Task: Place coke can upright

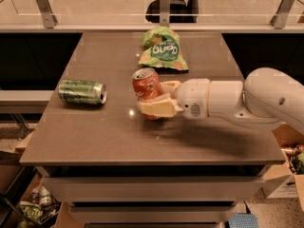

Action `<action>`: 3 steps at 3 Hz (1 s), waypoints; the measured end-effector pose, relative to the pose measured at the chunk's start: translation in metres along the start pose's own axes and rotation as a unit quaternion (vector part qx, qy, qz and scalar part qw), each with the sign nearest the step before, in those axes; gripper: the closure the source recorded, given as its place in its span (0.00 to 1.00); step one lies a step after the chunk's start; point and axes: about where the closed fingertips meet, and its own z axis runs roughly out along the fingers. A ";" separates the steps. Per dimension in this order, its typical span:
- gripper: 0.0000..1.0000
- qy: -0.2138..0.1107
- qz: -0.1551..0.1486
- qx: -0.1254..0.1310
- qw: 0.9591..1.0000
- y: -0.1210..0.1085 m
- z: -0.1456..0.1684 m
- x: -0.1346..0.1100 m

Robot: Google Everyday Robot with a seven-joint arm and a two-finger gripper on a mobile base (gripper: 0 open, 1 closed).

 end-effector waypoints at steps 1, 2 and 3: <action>1.00 -0.021 0.010 0.012 1.000 -0.007 0.006 0.006; 1.00 -0.045 0.022 0.025 0.998 -0.012 0.008 0.013; 1.00 -0.058 0.028 0.030 0.997 -0.015 0.008 0.016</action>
Offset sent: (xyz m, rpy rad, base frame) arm 0.0176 -0.0096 -0.0268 0.1542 -0.0063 -0.1218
